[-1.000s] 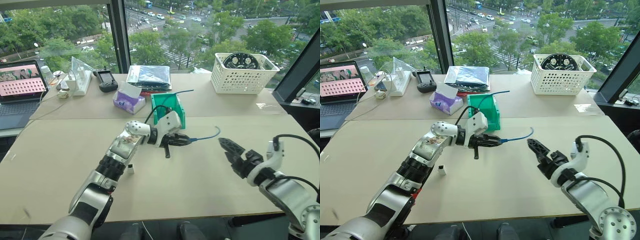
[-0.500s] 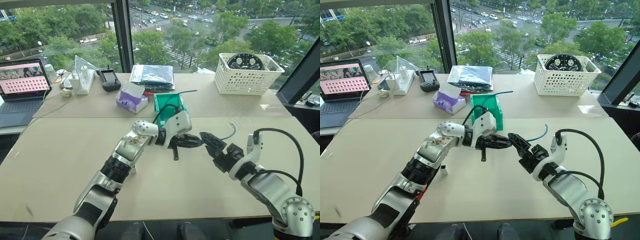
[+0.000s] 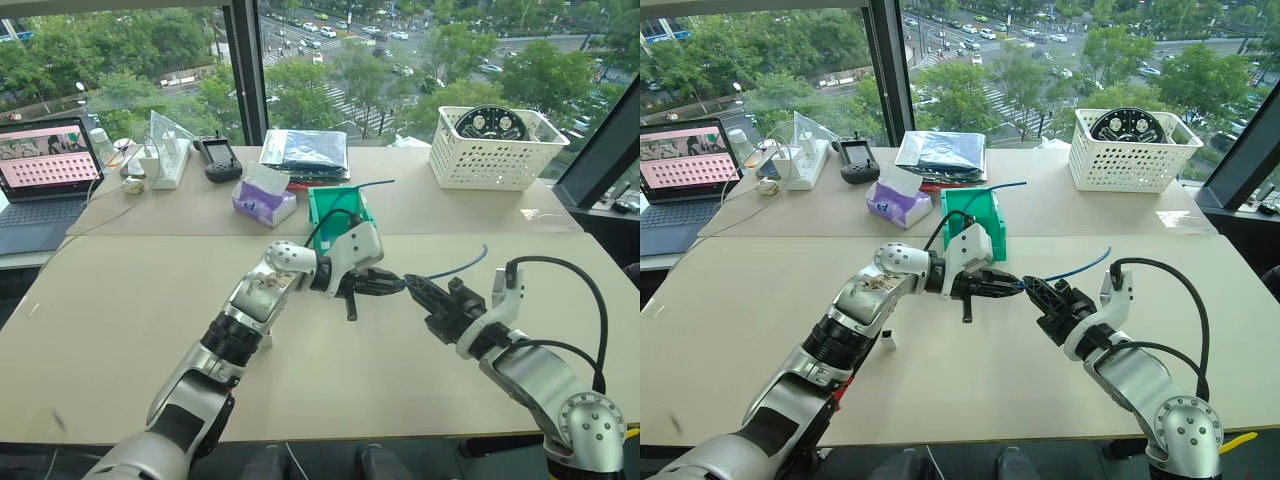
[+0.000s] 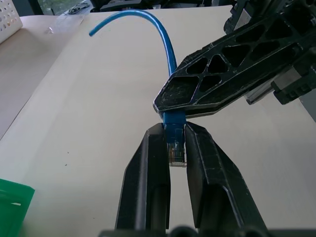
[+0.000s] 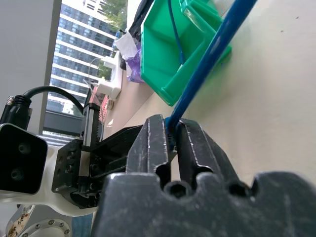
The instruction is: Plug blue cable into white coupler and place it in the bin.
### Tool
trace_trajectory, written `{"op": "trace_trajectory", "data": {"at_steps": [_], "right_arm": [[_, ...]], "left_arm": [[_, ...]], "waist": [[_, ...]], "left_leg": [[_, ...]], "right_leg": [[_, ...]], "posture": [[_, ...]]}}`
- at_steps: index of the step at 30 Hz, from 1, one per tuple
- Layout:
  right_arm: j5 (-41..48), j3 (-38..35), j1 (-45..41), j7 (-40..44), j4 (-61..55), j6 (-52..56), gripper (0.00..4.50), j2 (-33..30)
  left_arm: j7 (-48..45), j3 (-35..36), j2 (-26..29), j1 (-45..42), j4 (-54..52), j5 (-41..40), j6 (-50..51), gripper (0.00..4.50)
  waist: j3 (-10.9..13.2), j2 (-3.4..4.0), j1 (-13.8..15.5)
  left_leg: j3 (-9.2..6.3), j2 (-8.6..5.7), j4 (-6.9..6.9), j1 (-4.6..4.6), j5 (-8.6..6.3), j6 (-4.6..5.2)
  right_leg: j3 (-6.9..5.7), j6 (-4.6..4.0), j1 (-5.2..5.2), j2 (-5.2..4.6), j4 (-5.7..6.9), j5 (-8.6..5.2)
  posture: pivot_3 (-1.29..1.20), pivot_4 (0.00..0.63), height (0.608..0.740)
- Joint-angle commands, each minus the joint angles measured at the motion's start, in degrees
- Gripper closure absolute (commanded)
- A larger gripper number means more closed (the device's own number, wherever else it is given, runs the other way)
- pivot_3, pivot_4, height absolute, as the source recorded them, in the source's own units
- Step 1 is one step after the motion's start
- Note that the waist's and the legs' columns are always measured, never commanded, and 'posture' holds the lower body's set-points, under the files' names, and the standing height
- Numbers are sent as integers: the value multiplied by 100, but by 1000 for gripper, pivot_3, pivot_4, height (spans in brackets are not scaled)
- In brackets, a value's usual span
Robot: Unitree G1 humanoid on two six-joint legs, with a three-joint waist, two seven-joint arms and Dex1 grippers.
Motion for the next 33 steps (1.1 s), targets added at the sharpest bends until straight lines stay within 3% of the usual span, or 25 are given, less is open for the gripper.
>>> {"op": "trace_trajectory", "data": {"at_steps": [1,2,7,10,17,23,28,33], "right_arm": [[131,-57,-50,140,-232,-134,4500,-94],[132,-76,-70,154,-210,-146,4500,-109],[46,-260,-322,236,54,-254,4500,-206],[-42,-395,-642,418,453,-181,4500,-468],[-250,-304,-1193,909,1270,166,4500,-798],[-460,-79,-1628,1234,1702,491,4500,-721],[-581,-21,-1798,1379,1882,698,4500,-686],[-673,-47,-1901,1445,1991,855,4500,-664]], "left_arm": [[93,144,-66,-80,-40,-103,-80,3296],[107,197,-65,-94,-28,-139,-61,2748],[160,497,134,-136,-135,-259,7,1031],[190,984,616,-112,-404,-413,189,118],[305,2103,1595,432,-1400,-1193,1023,118],[239,3008,2433,2147,-2437,-1781,1373,118],[281,3400,2527,3533,-2908,-1844,795,118],[873,3484,2124,4256,-3052,-1761,299,118]], "waist": [[0,0,0],[0,0,0],[0,0,-21],[1,0,-42],[1,1,-35],[1,2,-76],[2,1,0],[2,1,28]], "left_leg": [[0,0,0,0,0,0],[0,0,0,0,0,0],[0,1,0,2,0,0],[1,2,1,3,0,0],[3,3,-3,5,-1,2],[5,10,-7,8,-3,6],[6,9,-4,7,-3,5],[8,10,-1,8,-3,4]], "right_leg": [[0,0,0,0,0,0],[0,0,0,0,0,0],[0,0,0,1,1,0],[0,0,-1,3,3,0],[1,-5,-3,1,4,1],[2,-9,-6,1,6,1],[0,-11,-3,-7,4,2],[-2,-13,0,-11,1,3]], "posture": [[0,150,740],[0,150,740],[0,150,740],[0,150,740],[0,150,740],[0,150,740],[0,150,740],[0,150,740]]}}
